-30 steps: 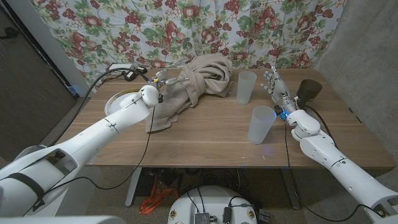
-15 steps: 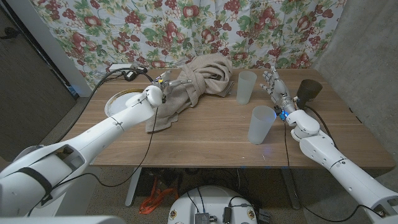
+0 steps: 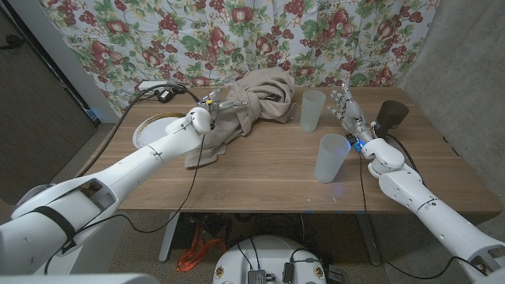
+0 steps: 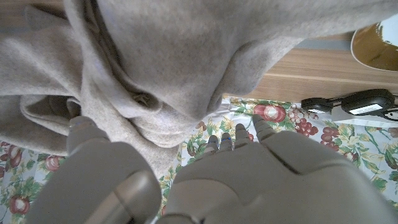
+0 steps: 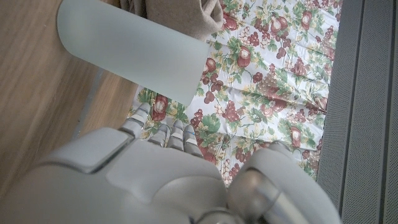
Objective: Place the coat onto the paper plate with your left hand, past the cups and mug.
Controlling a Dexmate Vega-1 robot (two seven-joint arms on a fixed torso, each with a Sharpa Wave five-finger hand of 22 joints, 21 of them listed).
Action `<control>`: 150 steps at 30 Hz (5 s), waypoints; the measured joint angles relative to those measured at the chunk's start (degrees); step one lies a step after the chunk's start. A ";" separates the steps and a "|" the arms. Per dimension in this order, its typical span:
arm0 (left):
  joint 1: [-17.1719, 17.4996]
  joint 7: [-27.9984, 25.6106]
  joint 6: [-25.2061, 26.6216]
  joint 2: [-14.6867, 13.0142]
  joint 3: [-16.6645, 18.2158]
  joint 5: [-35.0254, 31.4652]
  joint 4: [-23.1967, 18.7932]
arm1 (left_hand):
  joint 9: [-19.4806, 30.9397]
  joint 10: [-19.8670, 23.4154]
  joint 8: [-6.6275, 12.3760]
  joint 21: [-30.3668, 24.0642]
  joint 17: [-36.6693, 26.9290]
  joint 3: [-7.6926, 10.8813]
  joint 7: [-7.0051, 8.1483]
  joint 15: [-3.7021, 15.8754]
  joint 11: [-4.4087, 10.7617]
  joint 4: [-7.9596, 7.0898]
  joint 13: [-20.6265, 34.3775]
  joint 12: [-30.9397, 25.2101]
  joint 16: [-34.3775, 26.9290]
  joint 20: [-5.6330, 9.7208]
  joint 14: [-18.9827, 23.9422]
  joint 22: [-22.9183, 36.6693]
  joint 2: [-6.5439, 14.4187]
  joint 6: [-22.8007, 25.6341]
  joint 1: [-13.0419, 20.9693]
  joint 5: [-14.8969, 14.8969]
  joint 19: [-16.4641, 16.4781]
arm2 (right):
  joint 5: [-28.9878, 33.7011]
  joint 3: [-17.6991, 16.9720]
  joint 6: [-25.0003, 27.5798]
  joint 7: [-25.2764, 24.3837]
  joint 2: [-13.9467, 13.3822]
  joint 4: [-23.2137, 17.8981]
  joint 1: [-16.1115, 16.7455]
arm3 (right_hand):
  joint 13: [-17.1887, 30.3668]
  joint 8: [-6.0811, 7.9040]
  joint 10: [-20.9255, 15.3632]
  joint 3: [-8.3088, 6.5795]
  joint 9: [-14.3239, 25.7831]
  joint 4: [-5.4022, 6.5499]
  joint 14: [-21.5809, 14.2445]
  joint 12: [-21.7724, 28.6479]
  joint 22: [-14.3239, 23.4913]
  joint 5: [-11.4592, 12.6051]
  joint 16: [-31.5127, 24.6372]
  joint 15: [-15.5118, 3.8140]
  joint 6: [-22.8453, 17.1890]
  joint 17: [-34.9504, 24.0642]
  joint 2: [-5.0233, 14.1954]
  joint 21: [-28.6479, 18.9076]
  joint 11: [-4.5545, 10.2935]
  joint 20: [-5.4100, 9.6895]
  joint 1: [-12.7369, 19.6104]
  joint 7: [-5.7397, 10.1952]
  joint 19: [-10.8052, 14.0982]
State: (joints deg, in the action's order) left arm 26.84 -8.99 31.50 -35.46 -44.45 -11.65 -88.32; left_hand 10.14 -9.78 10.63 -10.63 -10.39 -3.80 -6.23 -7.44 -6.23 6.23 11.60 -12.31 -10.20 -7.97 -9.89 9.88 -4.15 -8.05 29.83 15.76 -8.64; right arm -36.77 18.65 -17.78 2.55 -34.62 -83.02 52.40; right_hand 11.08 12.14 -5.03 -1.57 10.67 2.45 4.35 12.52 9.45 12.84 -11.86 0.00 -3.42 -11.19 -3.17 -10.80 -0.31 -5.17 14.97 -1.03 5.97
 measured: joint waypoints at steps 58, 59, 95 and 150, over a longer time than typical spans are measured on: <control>-3.15 1.08 -2.70 5.73 -3.86 -1.33 9.28 | 0.13 3.44 1.11 -2.85 -0.70 1.24 6.75 -1.64 3.59 0.74 1.28 -2.68 -2.78 -4.23 0.24 1.10 3.89 3.40 4.95 -2.06 7.56 | -1.18 -1.65 1.62 0.08 -2.91 -4.03 2.23 | -0.02 0.00 -0.98 0.45 0.14 0.00 -0.10 -0.03 0.31 0.00 0.22 -1.96 -1.52 -0.02 -0.12 -0.04 0.23 -1.72 -0.61 0.32 -0.11; -3.03 0.86 -2.83 5.86 -3.78 -1.16 9.44 | 0.17 3.73 1.38 -3.18 -0.70 1.31 7.31 -1.53 3.89 0.81 1.33 -2.76 -2.95 -4.26 0.77 1.19 4.18 3.81 5.24 -2.41 8.44 | -1.20 -1.77 1.64 0.03 -3.09 -4.21 2.37 | -0.02 0.00 -0.98 0.45 0.14 0.00 -0.09 -0.03 0.30 0.00 0.22 -1.96 -1.52 -0.02 -0.12 -0.04 0.23 -1.95 -0.61 0.32 0.11; -4.79 0.88 -1.90 9.27 -5.16 1.32 14.18 | 21.05 16.10 22.87 -22.27 -15.42 13.32 5.51 2.75 5.61 0.16 22.66 -32.38 -26.24 -4.41 26.58 5.05 -1.72 9.25 25.52 5.34 41.71 | -2.74 -4.34 1.67 0.52 -5.09 -6.45 4.20 | -0.03 0.00 -1.28 0.93 0.12 -0.01 -0.10 -0.25 0.29 0.00 0.22 -1.95 -2.12 -0.02 0.10 -0.05 1.16 -2.85 -0.83 1.15 0.20; -1.52 -11.40 -7.15 11.42 -2.90 3.39 16.98 | 56.88 17.64 39.73 -62.80 -59.03 12.20 1.89 2.09 4.50 1.25 59.84 -59.32 -51.44 8.20 27.40 15.05 -9.92 12.99 33.69 12.51 30.72 | -2.60 -5.66 2.50 -0.60 -5.96 -7.99 4.60 | -0.03 0.00 -2.23 1.10 0.11 -0.18 -0.10 -0.24 0.28 0.00 0.22 -1.95 -2.64 -0.02 0.10 -0.05 1.66 -4.48 -0.83 1.66 1.43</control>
State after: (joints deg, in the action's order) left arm 25.31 -20.39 24.35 -24.04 -47.35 -8.25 -71.34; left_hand 67.02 7.86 50.36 -73.43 -69.42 8.40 -4.35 -5.36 -1.73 7.48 71.44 -71.64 -61.64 0.24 17.51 24.93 -14.07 4.94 63.52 28.26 22.08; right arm -39.37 12.99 -15.28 1.95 -40.58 -91.01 57.01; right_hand 11.05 12.14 -7.27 -0.47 10.78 2.27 4.25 12.28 9.73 12.85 -11.64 -1.95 -6.06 -11.21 -3.07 -10.85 1.34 -9.65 14.14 0.63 7.41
